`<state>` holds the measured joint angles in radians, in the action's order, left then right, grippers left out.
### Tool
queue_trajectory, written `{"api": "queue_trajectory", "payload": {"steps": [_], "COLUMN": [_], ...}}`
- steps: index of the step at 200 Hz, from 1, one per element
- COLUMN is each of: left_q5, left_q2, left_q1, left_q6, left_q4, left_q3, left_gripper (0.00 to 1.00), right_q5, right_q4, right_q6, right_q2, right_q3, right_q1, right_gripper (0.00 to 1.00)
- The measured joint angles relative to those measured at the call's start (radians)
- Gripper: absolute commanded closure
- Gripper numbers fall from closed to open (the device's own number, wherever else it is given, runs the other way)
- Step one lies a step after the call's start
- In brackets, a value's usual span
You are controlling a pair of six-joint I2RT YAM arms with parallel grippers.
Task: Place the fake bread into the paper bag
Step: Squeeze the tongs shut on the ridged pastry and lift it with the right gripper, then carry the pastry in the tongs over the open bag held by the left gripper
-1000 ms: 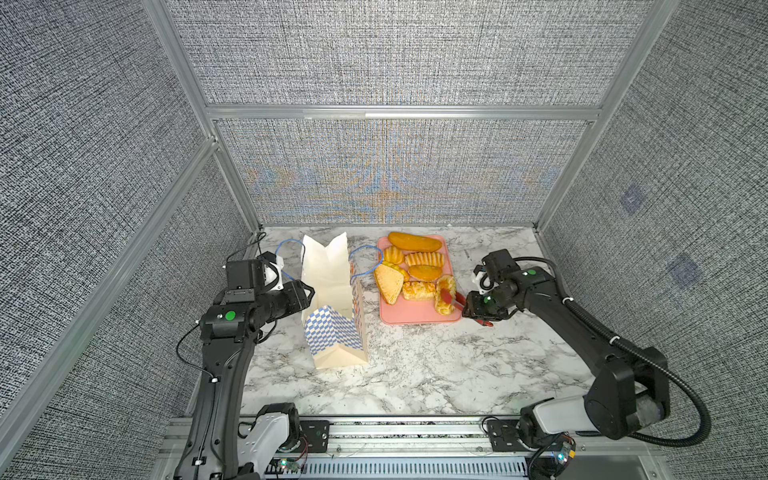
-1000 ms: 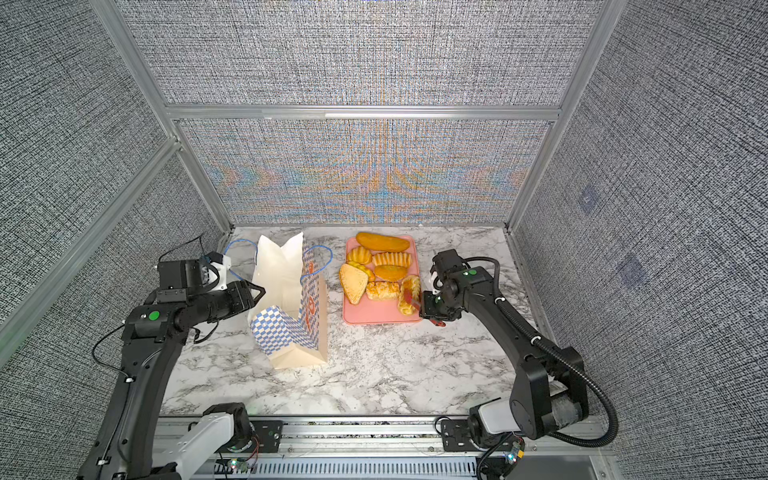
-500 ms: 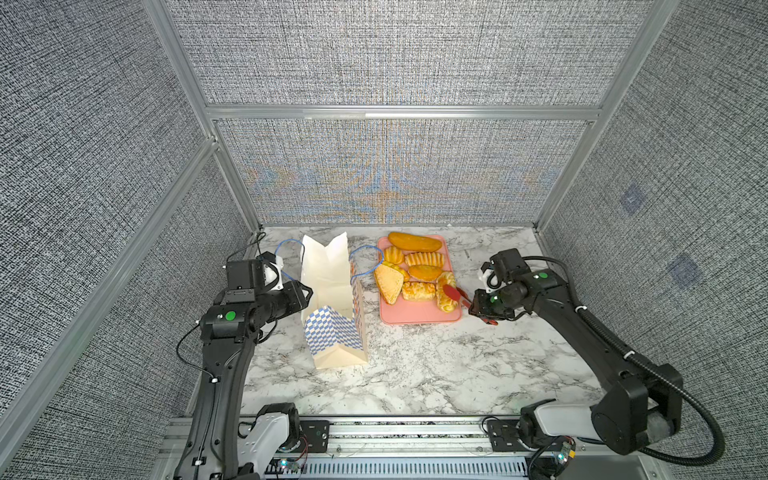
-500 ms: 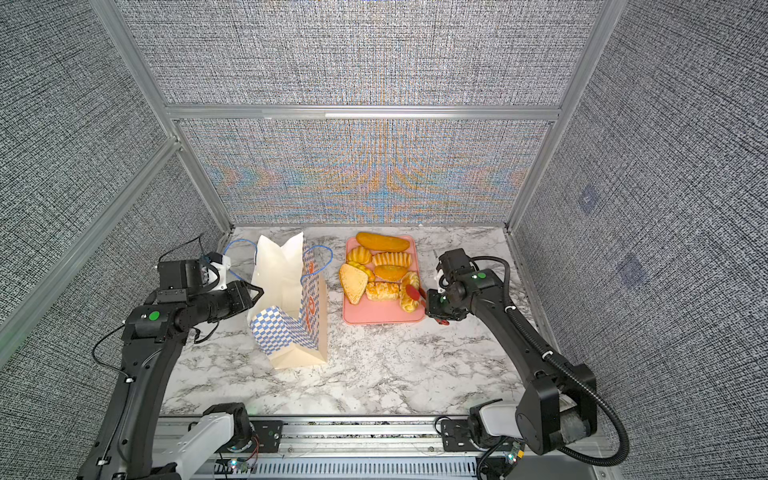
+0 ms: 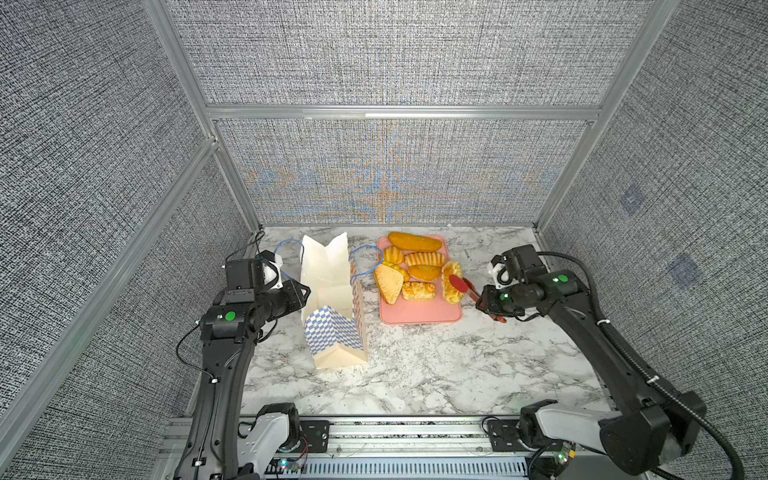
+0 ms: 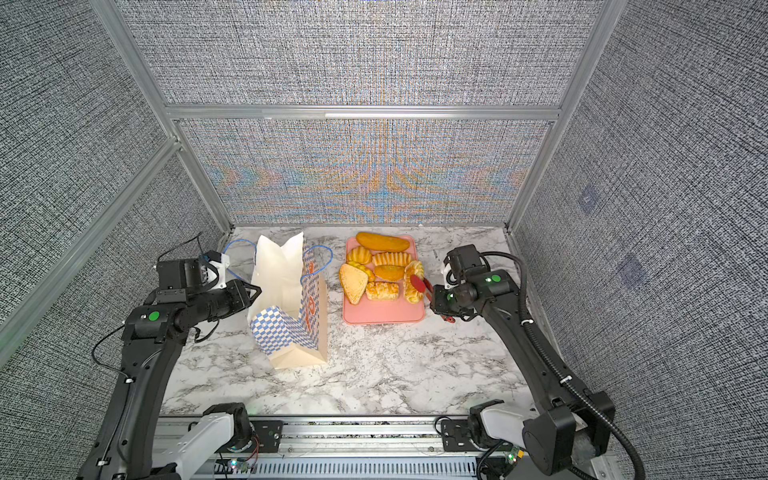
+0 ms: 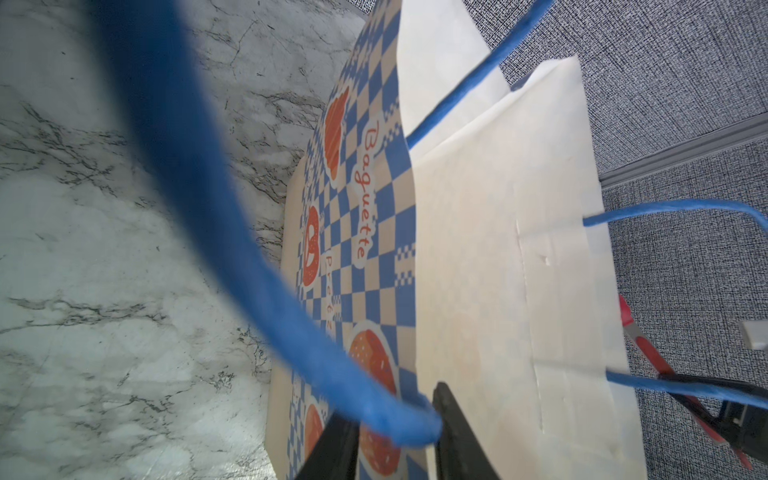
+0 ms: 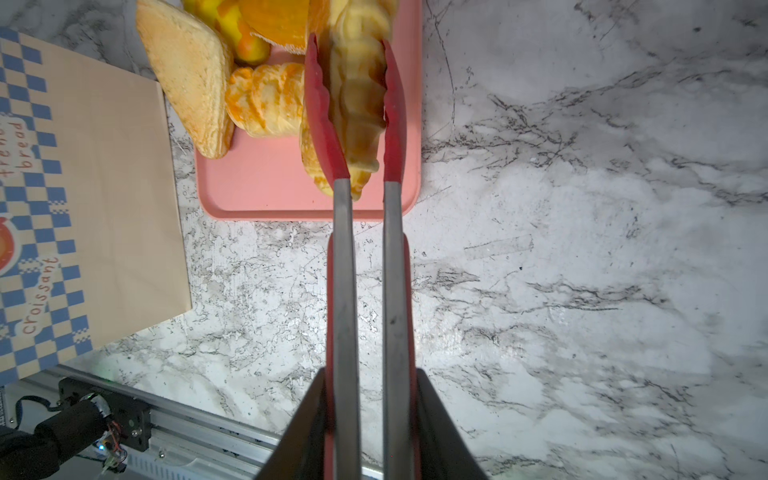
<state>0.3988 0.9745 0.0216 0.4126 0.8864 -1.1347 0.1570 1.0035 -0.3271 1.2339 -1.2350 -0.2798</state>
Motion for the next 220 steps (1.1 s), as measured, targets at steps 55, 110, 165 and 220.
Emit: {"api": "queue_trajectory", "payload": {"steps": [55,110,165,220], "left_q5": [0.001,0.005,0.012,0.011], "left_q2": [-0.003,-0.008,-0.014,-0.022], "left_q1": [0.000,0.000,0.000,0.000], "left_q6": [0.008,0.014,0.019,0.033], "left_q4": [-0.002,-0.002,-0.018,-0.025], "left_q3": [-0.006,0.001,0.010,0.012], "left_gripper": [0.95,1.00,1.00,1.00], "right_q5": [0.018,0.075,0.131,0.188], "right_q4": [0.020,0.026,0.009,-0.029], "right_q6": [-0.016,-0.049,-0.082,-0.113], "right_q2": [-0.055,-0.076,-0.088,-0.088], "right_q3": [-0.129,-0.242,-0.279,-0.323], "right_q1": [-0.001,-0.018,-0.043,-0.085], "right_gripper": [0.69,0.70,0.72,0.72]}}
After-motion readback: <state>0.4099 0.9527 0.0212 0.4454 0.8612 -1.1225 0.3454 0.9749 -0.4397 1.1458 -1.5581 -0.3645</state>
